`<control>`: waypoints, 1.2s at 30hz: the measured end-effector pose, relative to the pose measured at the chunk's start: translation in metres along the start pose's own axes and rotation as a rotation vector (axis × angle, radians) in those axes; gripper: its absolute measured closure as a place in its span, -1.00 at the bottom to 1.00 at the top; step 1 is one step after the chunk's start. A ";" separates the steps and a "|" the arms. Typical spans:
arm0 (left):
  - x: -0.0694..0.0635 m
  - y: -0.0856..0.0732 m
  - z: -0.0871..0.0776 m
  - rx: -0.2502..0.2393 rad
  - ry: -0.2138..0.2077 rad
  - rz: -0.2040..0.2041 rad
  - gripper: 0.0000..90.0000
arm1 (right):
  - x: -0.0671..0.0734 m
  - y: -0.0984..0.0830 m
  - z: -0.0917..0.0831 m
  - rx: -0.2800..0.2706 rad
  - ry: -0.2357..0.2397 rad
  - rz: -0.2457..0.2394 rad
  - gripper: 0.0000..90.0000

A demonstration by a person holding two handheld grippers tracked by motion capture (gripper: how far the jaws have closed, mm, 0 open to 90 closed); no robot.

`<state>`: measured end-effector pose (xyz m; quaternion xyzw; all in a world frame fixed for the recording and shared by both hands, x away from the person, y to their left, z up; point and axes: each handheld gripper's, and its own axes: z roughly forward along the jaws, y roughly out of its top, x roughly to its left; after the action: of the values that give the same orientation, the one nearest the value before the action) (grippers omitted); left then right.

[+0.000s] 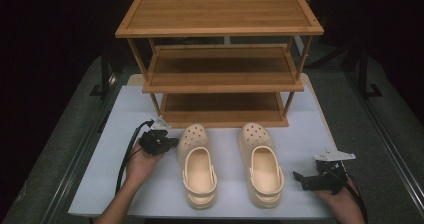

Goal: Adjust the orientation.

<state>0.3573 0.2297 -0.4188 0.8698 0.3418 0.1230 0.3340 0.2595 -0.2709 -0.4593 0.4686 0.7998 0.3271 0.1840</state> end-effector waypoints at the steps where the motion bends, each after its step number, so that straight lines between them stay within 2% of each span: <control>1: -0.002 0.003 0.003 0.006 -0.004 0.009 1.00 | 0.000 0.000 0.000 0.000 0.000 0.000 -0.96; 16: -0.027 0.037 0.035 0.004 -0.062 0.072 1.00 | 0.000 0.000 0.000 0.000 0.000 0.000 -0.96; 26: -0.039 0.047 0.044 -0.002 -0.080 0.094 1.00 | 0.000 0.000 0.000 0.000 0.000 0.000 -0.96; 30: -0.037 0.046 0.041 -0.013 -0.104 0.076 1.00 | 0.000 0.000 0.000 -0.001 0.000 0.000 -0.96; 34: -0.035 0.044 0.025 -0.032 -0.128 0.060 1.00 | 0.000 0.000 0.000 -0.001 0.000 0.000 -0.96; 36: -0.034 0.042 0.015 -0.043 -0.147 0.040 0.85 | 0.000 0.000 0.000 -0.001 0.000 0.000 -0.96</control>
<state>0.3601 0.1764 -0.4017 0.8757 0.2964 0.0726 0.3741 0.2594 -0.2709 -0.4593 0.4684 0.7997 0.3273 0.1843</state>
